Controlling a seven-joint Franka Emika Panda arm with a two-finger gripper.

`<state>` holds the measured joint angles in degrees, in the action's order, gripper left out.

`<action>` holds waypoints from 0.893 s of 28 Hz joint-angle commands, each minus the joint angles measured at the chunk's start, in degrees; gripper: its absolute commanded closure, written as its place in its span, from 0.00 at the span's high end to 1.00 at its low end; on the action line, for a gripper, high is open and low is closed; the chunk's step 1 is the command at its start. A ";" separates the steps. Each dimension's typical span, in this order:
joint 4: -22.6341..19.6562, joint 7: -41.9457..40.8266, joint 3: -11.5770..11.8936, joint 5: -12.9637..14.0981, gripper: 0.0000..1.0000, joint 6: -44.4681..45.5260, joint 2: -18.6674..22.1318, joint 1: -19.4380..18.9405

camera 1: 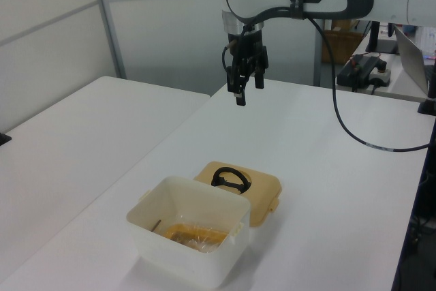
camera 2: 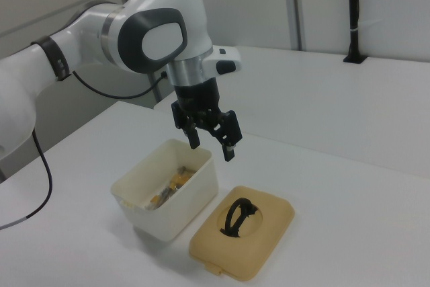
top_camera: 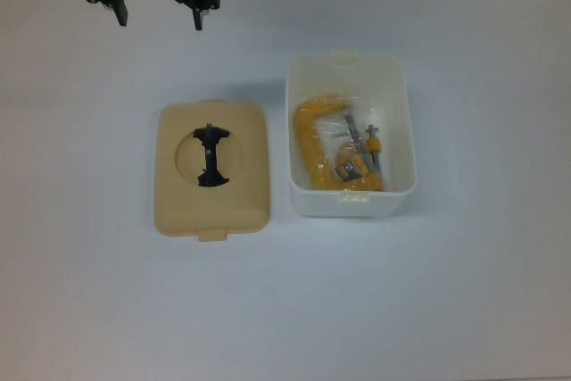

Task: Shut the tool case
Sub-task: 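Move the open gripper down toward the black handle of the tan lid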

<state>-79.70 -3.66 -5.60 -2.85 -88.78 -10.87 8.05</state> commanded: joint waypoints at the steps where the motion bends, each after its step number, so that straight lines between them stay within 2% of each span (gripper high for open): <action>1: -0.64 0.76 0.24 0.03 1.00 -0.87 -0.11 -2.14; 11: -0.90 0.67 0.24 0.03 1.00 -1.57 -0.29 -2.51; 17: -3.36 0.85 0.24 0.65 1.00 -5.87 -0.64 -2.69; 25: -4.23 0.59 0.15 0.91 1.00 -8.16 -3.53 -2.86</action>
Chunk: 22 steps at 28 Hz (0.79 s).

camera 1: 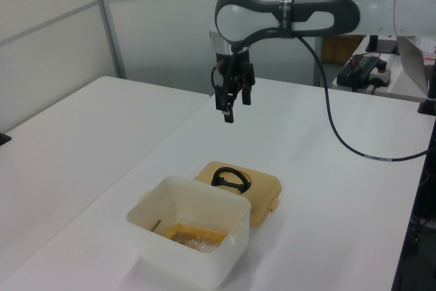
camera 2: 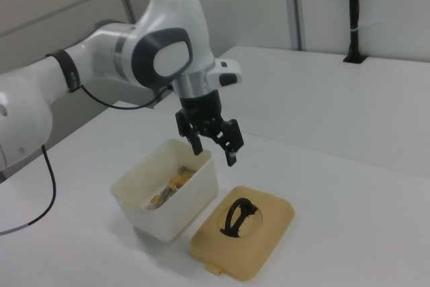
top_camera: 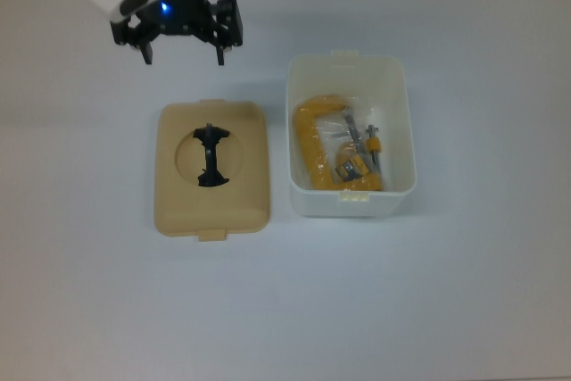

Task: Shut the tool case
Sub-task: 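Move the open gripper down toward the black handle of the tan lid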

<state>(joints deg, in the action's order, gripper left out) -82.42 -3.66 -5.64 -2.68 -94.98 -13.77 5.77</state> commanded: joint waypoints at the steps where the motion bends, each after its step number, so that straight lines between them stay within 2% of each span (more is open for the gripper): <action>1: -1.87 0.59 0.19 0.74 1.00 -2.22 -1.08 -0.58; 7: -4.94 0.85 0.19 0.66 1.00 -7.31 -3.19 -2.07; 10: -7.05 3.65 0.28 -0.04 1.00 -10.64 -4.42 -2.78; 14: -8.28 5.33 0.28 -0.57 1.00 -13.73 -6.27 -4.09; 22: -8.73 6.83 0.37 -0.75 1.00 -17.51 -8.90 -4.10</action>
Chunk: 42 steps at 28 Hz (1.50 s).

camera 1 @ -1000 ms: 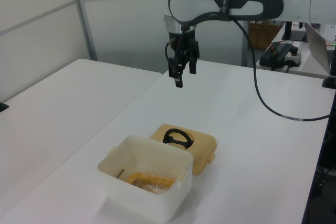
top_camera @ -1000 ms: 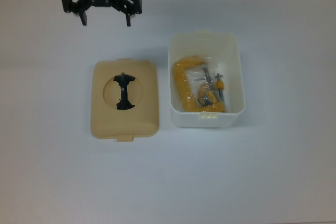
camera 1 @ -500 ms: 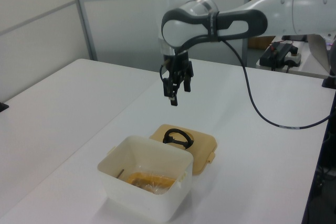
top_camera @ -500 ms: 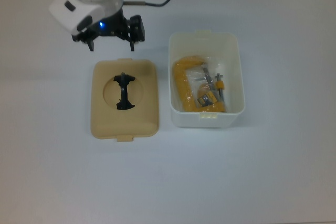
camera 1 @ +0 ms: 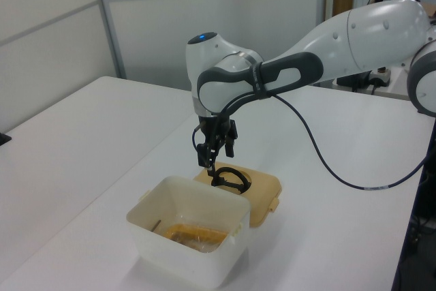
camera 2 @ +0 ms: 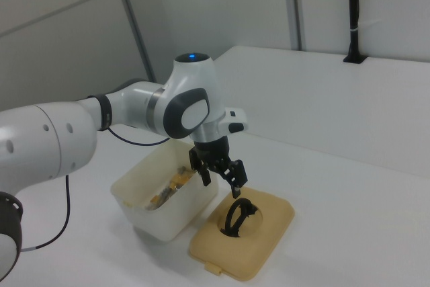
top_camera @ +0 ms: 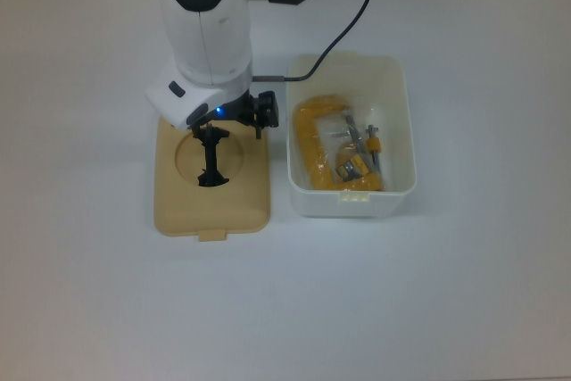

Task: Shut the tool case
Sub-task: 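Close the gripper on the black handle of the tan lid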

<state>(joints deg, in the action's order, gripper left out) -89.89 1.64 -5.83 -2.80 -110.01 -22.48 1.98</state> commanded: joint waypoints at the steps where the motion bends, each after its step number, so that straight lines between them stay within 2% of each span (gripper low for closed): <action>1: -1.25 1.52 0.64 -0.63 1.00 -2.66 -0.29 -0.31; 14: -2.13 1.43 1.08 -1.07 1.00 -3.19 -1.61 0.13; 17: -2.48 1.35 1.08 -1.24 0.92 -3.19 -2.04 0.13; 20: -2.48 1.43 1.08 -1.77 0.76 -3.19 -2.22 0.13; 21: -2.48 1.35 1.08 -1.86 0.60 -3.19 -2.31 0.13; 25: -2.48 1.35 1.08 -1.86 0.29 -3.19 -2.57 0.22; 26: -2.48 1.26 1.08 -1.86 0.16 -3.19 -2.57 0.30; 29: -2.48 1.26 1.08 -1.86 0.00 -3.19 -2.66 0.48; 42: -1.69 -0.05 1.17 -1.86 0.00 -2.49 -1.70 3.20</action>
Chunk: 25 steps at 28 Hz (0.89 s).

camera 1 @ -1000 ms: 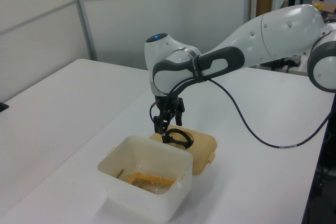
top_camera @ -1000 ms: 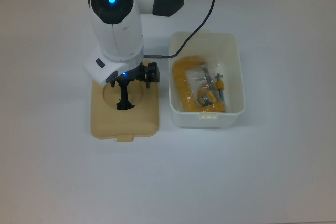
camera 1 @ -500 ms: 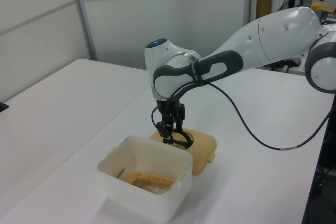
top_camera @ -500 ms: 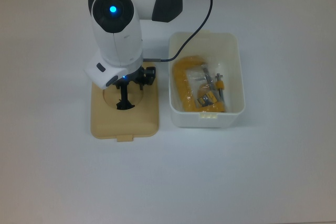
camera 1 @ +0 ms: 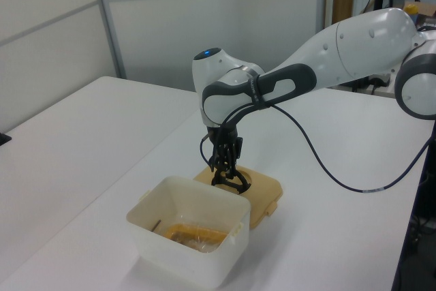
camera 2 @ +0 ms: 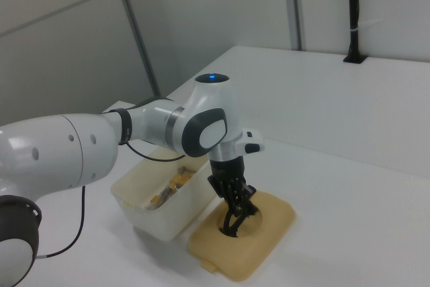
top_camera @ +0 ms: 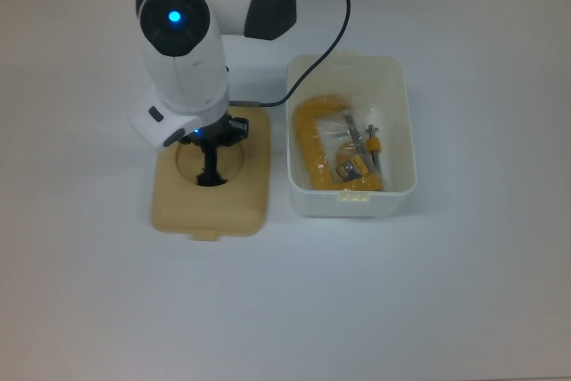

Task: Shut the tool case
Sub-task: 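Lift the tan lid by its handle and carry it over the white box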

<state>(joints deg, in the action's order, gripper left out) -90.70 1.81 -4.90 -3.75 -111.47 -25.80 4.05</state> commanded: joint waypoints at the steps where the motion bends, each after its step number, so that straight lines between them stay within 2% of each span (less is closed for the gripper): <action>1: -0.88 -0.58 0.24 -0.83 0.00 -0.94 1.71 1.40; 8: 0.18 -3.48 0.15 -0.12 0.00 1.42 3.82 3.25; 13: 2.81 -4.01 0.15 0.49 0.00 5.11 5.23 3.69; 25: 9.31 -3.48 -0.29 4.44 0.00 12.41 7.60 3.51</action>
<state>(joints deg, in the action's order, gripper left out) -83.31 -0.88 -5.09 -1.62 -102.30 -19.48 7.71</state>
